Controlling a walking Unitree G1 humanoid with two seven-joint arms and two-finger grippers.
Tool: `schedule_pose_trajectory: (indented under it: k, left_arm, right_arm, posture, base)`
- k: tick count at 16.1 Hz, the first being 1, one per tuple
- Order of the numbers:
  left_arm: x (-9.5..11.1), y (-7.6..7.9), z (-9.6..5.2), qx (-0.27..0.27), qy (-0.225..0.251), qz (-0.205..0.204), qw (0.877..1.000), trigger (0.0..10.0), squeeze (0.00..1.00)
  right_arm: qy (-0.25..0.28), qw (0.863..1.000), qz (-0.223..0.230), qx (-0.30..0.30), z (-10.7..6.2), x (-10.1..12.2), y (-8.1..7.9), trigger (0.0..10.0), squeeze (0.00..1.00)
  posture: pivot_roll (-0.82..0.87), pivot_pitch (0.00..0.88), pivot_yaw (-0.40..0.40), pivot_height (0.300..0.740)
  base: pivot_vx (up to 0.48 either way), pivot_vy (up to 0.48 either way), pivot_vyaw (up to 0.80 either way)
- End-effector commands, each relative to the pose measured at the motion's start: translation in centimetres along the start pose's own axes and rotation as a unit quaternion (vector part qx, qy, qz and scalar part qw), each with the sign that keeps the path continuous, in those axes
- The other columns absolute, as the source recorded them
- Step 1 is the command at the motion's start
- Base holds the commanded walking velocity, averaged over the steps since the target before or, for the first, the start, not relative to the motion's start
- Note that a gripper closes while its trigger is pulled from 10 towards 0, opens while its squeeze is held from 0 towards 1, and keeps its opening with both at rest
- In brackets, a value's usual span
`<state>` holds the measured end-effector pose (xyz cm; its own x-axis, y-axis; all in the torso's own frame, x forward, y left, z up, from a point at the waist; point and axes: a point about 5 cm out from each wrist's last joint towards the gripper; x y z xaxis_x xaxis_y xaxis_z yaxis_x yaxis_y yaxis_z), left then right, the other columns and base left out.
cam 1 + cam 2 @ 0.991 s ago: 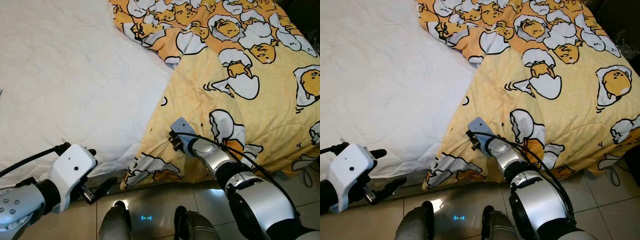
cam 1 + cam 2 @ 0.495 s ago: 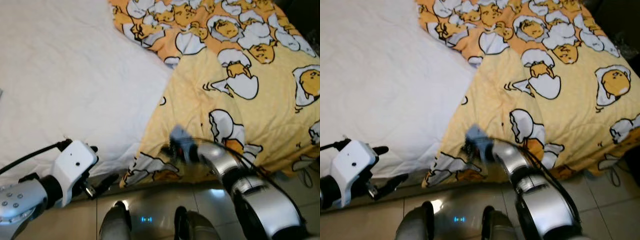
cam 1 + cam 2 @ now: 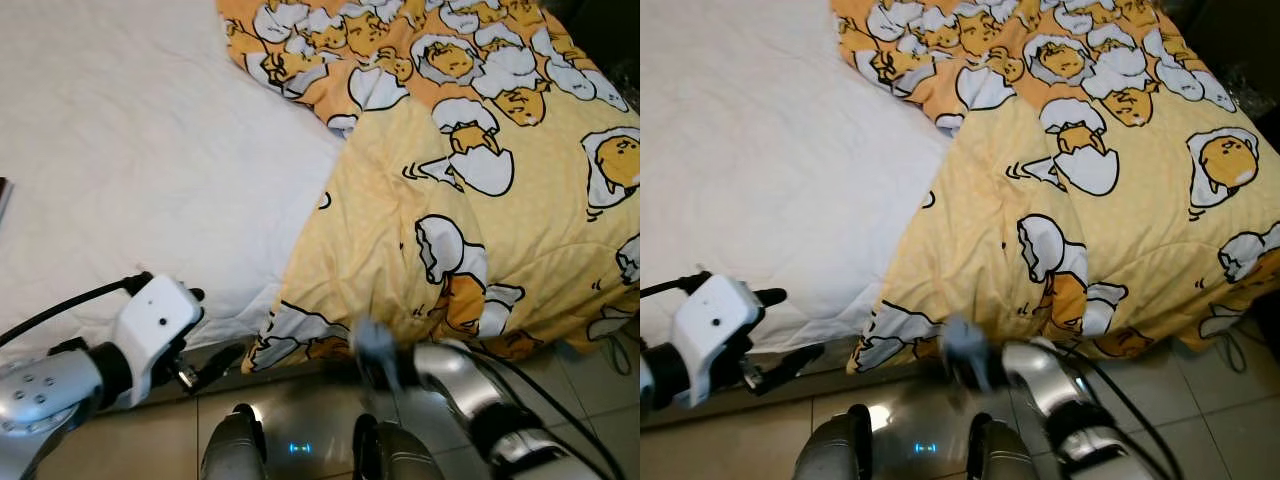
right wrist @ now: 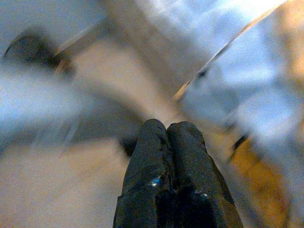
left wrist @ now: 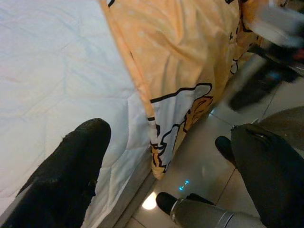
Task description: Clean up the room
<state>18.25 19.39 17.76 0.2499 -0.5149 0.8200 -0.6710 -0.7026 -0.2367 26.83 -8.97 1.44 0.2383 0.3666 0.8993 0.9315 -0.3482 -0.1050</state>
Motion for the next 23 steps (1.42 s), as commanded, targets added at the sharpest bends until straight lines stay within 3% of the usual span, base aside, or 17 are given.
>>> schedule_pose_trajectory:
  k: [1, 2, 4, 6, 9, 10, 12, 15, 18, 19, 20, 23]
  left_arm:
    - [0.1, 0.0, 0.9, -0.004, 0.013, -0.005, 1.0, 10.0, 0.0]
    - [0.2, -0.2, 1.4, -0.004, 0.02, -0.01, 1.0, 10.0, 0.0]
    - [0.2, -0.9, 3.7, 0.015, 0.045, -0.034, 0.998, 10.0, 0.0]
    - [0.2, -1.5, 5.4, 0.042, 0.062, -0.066, 0.995, 10.0, 0.0]
    - [0.1, -0.7, 10.9, 0.014, 0.072, -0.097, 0.993, 10.0, 0.0]
    - [0.2, -0.8, 12.7, 0.005, 0.07, -0.108, 0.992, 10.0, 1.0]
    - [0.1, -1.4, 14.9, -0.013, 0.059, -0.127, 0.99, 10.0, 1.0]
    - [-1.5, -2.6, 17.4, -0.012, 0.016, -0.138, 0.99, 10.0, 1.0]
    - [-2.8, -4.2, 18.6, 0.025, -0.014, -0.163, 0.986, 10.0, 1.0]
    - [-3.0, -4.5, 18.8, 0.03, -0.017, -0.179, 0.983, 10.0, 0.92]
    - [-3.7, -4.7, 19.3, 0.033, -0.022, -0.224, 0.974, 10.0, 0.0]
    - [-3.5, -4.5, 19.9, 0.026, -0.017, -0.241, 0.97, 10.0, 0.0]
  right_arm:
    - [0.054, 0.992, 0.05, -0.102, -0.7, 1.0, 1.4, 10.0, 1.0]
    - [0.073, 0.986, 0.065, -0.136, -0.9, 1.3, 1.8, 10.0, 1.0]
    - [0.119, 0.96, 0.086, -0.237, -2.5, 2.0, 2.4, 10.0, 1.0]
    - [0.131, 0.948, 0.086, -0.279, -3.8, 2.1, 2.1, 10.0, 1.0]
    - [0.115, 0.908, 0.079, -0.395, -8.5, 2.0, 1.6, 10.0, 1.0]
    - [0.108, 0.897, 0.083, -0.421, -9.9, 1.9, 1.4, 10.0, 1.0]
    - [0.102, 0.89, 0.085, -0.436, -11.9, 2.1, 1.0, 10.0, 1.0]
    - [0.064, 0.91, 0.063, -0.406, -13.5, 2.2, 0.6, 10.0, 1.0]
    - [0.06, 0.926, 0.056, -0.368, -14.1, 3.6, 0.2, 10.0, 1.0]
    - [0.058, 0.93, 0.059, -0.359, -14.2, 3.8, 0.1, 10.0, 1.0]
    - [0.042, 0.935, 0.049, -0.349, -14.3, 4.3, -0.4, 10.0, 0.0]
    - [0.036, 0.93, 0.047, -0.363, -14.6, 4.6, -0.9, 10.0, 0.0]
  posture:
    - [0.12, 0.21, -0.013, 0.74]
    - [0.12, 0.205, -0.012, 0.74]
    - [0.06, 0.157, -0.009, 0.74]
    - [0.03, 0.131, -0.006, 0.74]
    - [-0.05, 0.071, 0.008, 0.74]
    - [-0.07, 0.066, 0.017, 0.74]
    - [-0.11, 0.072, 0.045, 0.74]
    - [-0.14, 0.09, 0.067, 0.74]
    - [-0.17, 0.115, 0.078, 0.74]
    - [-0.18, 0.125, 0.083, 0.74]
    - [-0.21, 0.145, 0.093, 0.74]
    - [-0.22, 0.176, 0.091, 0.74]
  base:
    - [0.0, 0.0, 0.0]
    - [0.0, 0.0, 0.0]
    - [0.0, 0.0, 0.0]
    - [0.0, 0.0, 0.0]
    - [0.0, 0.0, 0.0]
    - [0.0, 0.0, 0.0]
    - [0.0, 0.0, 0.0]
    - [0.0, 0.0, 0.0]
    - [0.0, 0.0, 0.0]
    - [0.0, 0.0, 0.0]
    - [0.0, 0.0, 0.0]
    - [0.0, 0.0, 0.0]
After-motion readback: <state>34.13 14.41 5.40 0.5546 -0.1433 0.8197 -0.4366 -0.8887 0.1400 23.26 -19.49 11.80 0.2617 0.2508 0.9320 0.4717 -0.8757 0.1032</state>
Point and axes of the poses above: a point about 5 cm out from each wrist's last joint towards the gripper, its own z axis pointing out of the wrist towards the gripper, its own x axis along the axis of the wrist's last joint, y = z × x, and after that the axes turned 2 degrees about -z, right-handed
